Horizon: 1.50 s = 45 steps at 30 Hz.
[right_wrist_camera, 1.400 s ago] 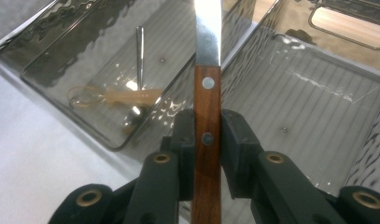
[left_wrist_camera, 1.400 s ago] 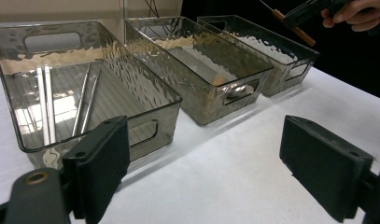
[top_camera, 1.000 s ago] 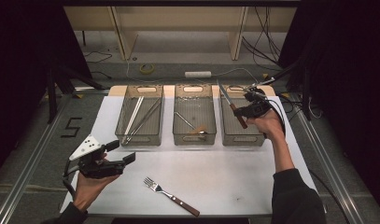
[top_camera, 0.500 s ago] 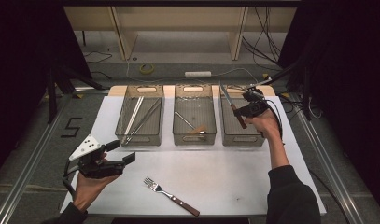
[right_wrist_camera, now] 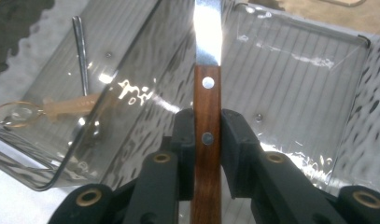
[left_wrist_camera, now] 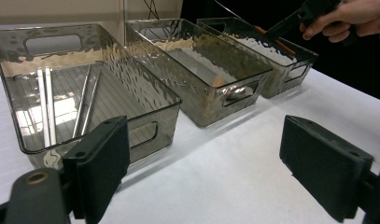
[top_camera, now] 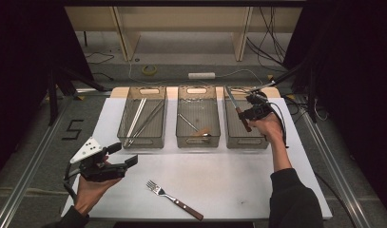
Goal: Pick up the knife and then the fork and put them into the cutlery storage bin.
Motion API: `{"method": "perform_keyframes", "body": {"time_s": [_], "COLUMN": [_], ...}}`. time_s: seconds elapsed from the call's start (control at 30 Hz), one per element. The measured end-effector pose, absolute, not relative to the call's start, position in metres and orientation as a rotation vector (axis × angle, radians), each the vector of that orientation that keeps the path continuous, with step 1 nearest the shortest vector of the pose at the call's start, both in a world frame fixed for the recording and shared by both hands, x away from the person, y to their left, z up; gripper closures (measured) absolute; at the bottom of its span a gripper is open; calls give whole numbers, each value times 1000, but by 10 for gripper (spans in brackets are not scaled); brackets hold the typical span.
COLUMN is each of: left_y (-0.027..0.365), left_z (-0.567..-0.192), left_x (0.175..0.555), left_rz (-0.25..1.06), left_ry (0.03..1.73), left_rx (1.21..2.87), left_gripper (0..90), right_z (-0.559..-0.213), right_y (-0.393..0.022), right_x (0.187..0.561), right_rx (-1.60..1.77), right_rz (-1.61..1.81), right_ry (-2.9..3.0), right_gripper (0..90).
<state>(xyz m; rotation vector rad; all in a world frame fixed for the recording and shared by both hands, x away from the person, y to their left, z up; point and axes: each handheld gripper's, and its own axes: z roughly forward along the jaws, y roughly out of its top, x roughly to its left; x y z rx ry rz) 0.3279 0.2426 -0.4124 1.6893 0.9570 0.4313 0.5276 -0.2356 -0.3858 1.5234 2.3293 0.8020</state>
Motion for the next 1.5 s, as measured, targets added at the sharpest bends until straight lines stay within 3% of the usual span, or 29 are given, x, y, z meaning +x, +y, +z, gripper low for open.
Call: {"method": "perform_keyframes", "body": {"time_s": [1.1, 1.17, 1.27, 1.5], "left_y": [242, 243, 243, 243], "left_z": [-412, -412, -412, -413], "left_x": [328, 328, 328, 328], "left_rz": [431, 431, 433, 432], "left_ry": [958, 958, 958, 960], "left_rx": [1688, 1688, 1689, 1688], "left_gripper": [157, 157, 157, 157], "right_z": [-410, -412, -410, -387], "right_y": [-236, -235, -236, -219], "right_x": [532, 533, 533, 504], "right_rx": [1653, 1684, 1704, 1516], "right_rz": [727, 700, 732, 879], "right_ry": [2313, 2323, 2305, 2371], "right_gripper": [767, 740, 566, 429]}}
